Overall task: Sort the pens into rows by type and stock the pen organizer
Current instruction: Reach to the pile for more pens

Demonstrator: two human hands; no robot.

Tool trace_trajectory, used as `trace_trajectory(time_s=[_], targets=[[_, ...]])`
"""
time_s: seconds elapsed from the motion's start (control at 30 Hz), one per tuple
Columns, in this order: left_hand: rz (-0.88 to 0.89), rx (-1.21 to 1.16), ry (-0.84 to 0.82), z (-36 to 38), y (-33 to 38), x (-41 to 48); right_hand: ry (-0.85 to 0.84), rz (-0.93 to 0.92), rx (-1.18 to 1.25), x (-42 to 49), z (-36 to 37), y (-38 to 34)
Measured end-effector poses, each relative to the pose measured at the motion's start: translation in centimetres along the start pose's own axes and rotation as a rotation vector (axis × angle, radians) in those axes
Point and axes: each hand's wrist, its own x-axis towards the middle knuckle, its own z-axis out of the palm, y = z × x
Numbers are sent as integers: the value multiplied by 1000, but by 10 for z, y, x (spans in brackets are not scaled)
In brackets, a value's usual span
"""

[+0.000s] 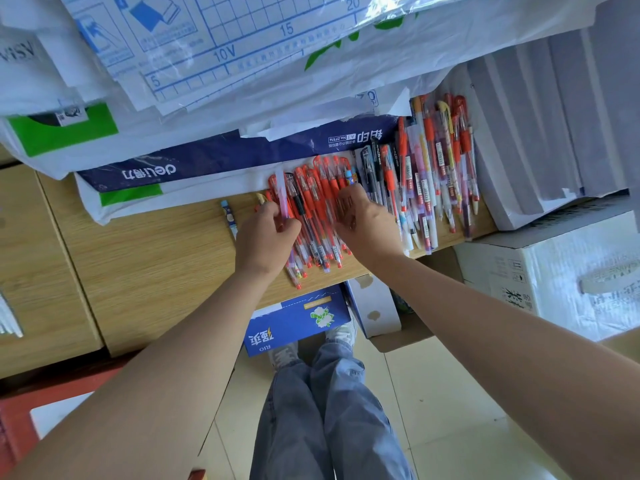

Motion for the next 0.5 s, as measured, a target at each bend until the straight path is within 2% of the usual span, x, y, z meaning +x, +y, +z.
trace_trajectory(time_s=[0.23, 0.33, 0.5], targets=[[71, 9, 15, -3, -5, -1, 40, -45, -162, 1, -2, 2], [122, -39, -22, 0, -4, -2, 80, -38, -151, 0, 1, 4], [62, 8, 12, -2, -10, 0, 133, -22, -147, 2, 9, -3]])
